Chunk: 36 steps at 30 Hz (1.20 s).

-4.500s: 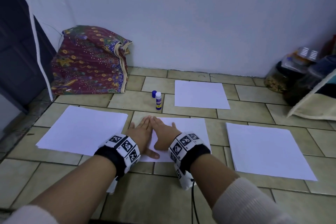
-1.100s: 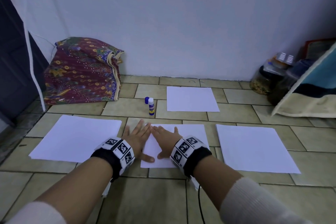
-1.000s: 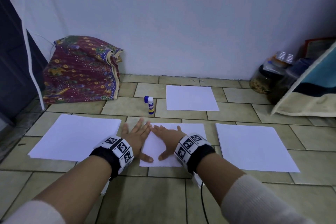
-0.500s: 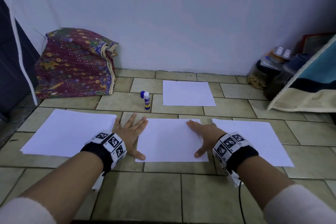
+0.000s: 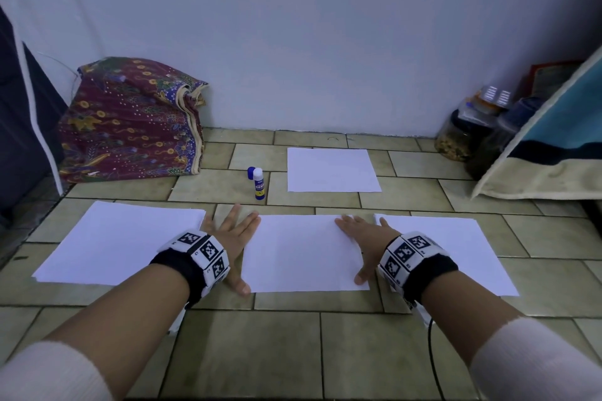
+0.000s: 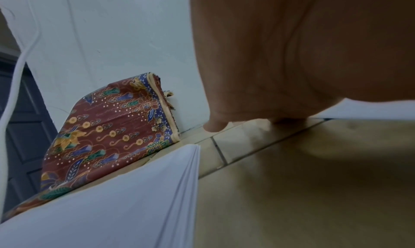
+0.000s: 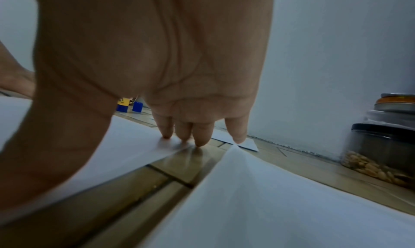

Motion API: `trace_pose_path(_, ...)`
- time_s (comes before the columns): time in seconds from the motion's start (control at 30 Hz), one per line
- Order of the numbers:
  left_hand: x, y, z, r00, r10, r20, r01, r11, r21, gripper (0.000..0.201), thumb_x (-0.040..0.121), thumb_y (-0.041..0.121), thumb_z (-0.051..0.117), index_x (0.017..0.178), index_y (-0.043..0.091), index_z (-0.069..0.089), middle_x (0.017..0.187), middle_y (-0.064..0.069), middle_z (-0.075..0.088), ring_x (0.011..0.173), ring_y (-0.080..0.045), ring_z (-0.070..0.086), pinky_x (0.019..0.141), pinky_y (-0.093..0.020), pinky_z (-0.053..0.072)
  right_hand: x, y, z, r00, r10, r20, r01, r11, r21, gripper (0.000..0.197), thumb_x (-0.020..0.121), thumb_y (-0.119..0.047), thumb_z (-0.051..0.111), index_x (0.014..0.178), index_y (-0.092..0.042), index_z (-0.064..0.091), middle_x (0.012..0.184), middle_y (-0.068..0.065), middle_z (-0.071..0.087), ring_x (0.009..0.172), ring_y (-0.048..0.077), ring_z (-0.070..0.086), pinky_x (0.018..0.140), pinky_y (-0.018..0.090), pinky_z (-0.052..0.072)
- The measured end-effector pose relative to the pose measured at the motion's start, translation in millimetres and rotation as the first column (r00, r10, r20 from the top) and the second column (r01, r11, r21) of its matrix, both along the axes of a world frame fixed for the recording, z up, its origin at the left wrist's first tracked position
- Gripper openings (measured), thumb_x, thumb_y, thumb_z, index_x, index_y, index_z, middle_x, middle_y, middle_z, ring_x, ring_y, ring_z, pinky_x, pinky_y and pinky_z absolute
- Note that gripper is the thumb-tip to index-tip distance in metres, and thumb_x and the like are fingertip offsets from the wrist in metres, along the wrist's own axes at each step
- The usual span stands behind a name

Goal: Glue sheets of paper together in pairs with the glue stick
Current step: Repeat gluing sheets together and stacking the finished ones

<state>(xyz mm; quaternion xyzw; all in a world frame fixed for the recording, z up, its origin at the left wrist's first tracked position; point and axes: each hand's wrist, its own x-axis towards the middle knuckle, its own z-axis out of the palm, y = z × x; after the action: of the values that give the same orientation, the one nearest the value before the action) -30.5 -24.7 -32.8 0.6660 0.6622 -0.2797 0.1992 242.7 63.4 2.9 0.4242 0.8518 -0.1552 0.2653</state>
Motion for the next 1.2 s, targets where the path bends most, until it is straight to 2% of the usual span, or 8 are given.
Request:
trace_pose_path(0.1,-0.6,1.0,-0.3,1.0,0.01,0.02,-0.01,1.0,-0.008,0.147,0.059,0.069,0.075,0.144,0.015,-0.032,0.15,0.006,-0.04,0.136,-0.023,-0.04,0.111,-0.066,-0.006,-2.1,0.0,-0.4,1.0,-0.02,0.01,0.02,1.0,0.0,0.127,0.068,-0.037,0.082,0.15,-0.02,-0.013,0.159,0.001,-0.014,0.147,0.016,-0.007,0.116,0.051,-0.004)
trace_pose_path(0.23,-1.4,0.6,-0.7,0.997,0.029,0.071,-0.028,1.0,-0.013,0.15,0.057,0.069,0.077,0.142,0.016,-0.035,0.149,0.006,-0.041,0.139,-0.02,-0.035,0.111,-0.065,-0.005,-2.2,-2.0,1.7,0.993,-0.098,-0.063,0.099,0.995,0.013,0.133,0.063,-0.034,0.086,0.15,-0.014,-0.012,0.16,0.001,0.003,0.147,0.022,0.007,0.118,0.048,-0.003)
trace_pose_path(0.5,-3.2,0.1,-6.6,0.999,0.015,0.045,-0.015,1.0,0.012,0.147,0.058,0.071,0.074,0.143,0.018,-0.034,0.151,0.007,-0.039,0.141,-0.023,-0.031,0.109,-0.065,-0.009,-3.3,-12.0,12.7,0.978,-0.149,-0.144,0.151,0.989,-0.001,0.147,0.056,-0.026,0.091,0.146,-0.027,-0.025,0.157,0.002,0.022,0.145,0.036,0.003,0.117,0.048,0.003)
trace_pose_path(0.7,-3.7,-1.0,-6.1,0.999,0.011,0.051,-0.012,1.0,0.015,0.147,0.058,0.072,0.073,0.143,0.018,-0.034,0.15,0.007,-0.039,0.141,-0.023,-0.032,0.11,-0.064,-0.01,2.7,-22.1,25.1,0.973,-0.159,-0.167,0.153,0.987,-0.049,0.138,0.062,-0.03,0.088,0.148,-0.024,-0.02,0.159,-0.002,0.011,0.146,0.028,-0.001,0.116,0.044,-0.001)
trace_pose_path(0.83,-5.3,-0.4,-1.3,0.996,0.006,0.087,-0.004,1.0,-0.026,0.149,0.057,0.07,0.075,0.143,0.017,-0.035,0.149,0.007,-0.041,0.14,-0.024,-0.034,0.108,-0.066,-0.009,-1.0,-31.1,21.7,0.984,-0.115,-0.133,0.119,0.993,0.026,0.138,0.063,-0.031,0.087,0.148,-0.02,-0.021,0.159,-0.002,0.009,0.146,0.027,0.002,0.117,0.042,-0.003)
trace_pose_path(0.93,-7.1,1.0,4.5,0.996,-0.009,0.093,0.015,0.998,-0.065,0.161,0.035,0.081,0.067,0.142,0.017,-0.036,0.148,0.006,-0.043,0.139,-0.024,-0.036,0.109,-0.068,-0.007,-1.8,-33.1,24.5,0.984,-0.133,-0.121,0.135,0.991,0.007,0.137,0.064,-0.029,0.087,0.149,-0.019,-0.02,0.159,-0.001,0.012,0.146,0.029,0.003,0.117,0.042,0.0)
trace_pose_path(1.07,-7.3,1.3,5.2,0.994,-0.007,0.111,0.014,0.998,-0.068,0.151,0.057,0.067,0.078,0.142,0.016,-0.036,0.148,0.007,-0.043,0.139,-0.024,-0.036,0.109,-0.067,-0.009,-3.6,-32.7,24.5,0.978,-0.143,-0.15,0.141,0.99,-0.024,0.135,0.064,-0.024,0.087,0.149,-0.018,-0.018,0.157,-0.001,0.018,0.145,0.029,0.008,0.117,0.043,0.002)
trace_pose_path(1.2,-6.9,1.7,5.9,0.994,-0.007,0.112,0.015,0.997,-0.073,0.15,0.059,0.065,0.078,0.142,0.017,-0.036,0.147,0.007,-0.043,0.138,-0.024,-0.036,0.109,-0.067,-0.01,4.5,-21.8,12.9,0.934,-0.232,-0.272,0.194,0.968,-0.158,0.142,0.056,-0.02,0.09,0.149,-0.026,-0.017,0.151,-0.004,0.031,0.141,0.025,0.025,0.117,0.042,0.021)
